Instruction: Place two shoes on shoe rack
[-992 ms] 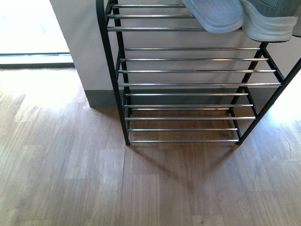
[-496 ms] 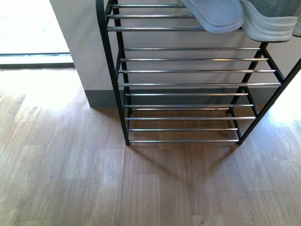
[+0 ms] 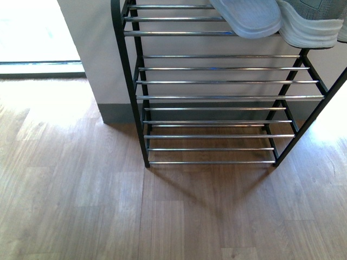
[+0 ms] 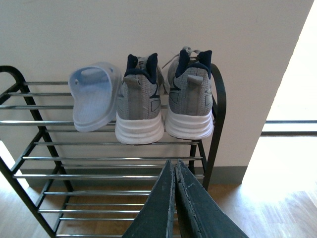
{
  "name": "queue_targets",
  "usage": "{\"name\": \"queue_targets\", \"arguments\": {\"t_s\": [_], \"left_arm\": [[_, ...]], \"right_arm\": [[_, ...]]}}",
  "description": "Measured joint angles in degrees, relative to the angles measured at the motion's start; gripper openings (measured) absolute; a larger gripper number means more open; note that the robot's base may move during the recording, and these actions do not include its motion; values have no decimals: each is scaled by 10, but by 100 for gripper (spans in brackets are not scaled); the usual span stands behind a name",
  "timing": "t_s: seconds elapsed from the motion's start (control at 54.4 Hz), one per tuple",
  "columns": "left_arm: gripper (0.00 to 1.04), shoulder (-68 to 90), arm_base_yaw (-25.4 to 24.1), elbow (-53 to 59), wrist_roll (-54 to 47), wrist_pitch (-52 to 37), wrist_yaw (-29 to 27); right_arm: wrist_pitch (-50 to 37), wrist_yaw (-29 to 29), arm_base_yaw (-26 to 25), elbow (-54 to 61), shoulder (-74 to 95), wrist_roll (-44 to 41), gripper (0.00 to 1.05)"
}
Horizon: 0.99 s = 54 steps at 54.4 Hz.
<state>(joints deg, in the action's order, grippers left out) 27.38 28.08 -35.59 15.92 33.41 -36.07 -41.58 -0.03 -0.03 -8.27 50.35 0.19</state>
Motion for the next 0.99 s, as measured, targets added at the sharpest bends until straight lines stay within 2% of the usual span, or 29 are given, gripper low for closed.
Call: {"name": "queue_targets", "arguments": {"t_s": [0.478,0.551,0.992], "left_arm": [[2,0,0,0,0,0,0],[2,0,0,0,0,0,0],[2,0,0,0,0,0,0]], "right_arm": [[88,0,0,55,-142,0,2],[74,-1,0,71,-152,0,2],[226,0,0,72,-315,0,2]]}}
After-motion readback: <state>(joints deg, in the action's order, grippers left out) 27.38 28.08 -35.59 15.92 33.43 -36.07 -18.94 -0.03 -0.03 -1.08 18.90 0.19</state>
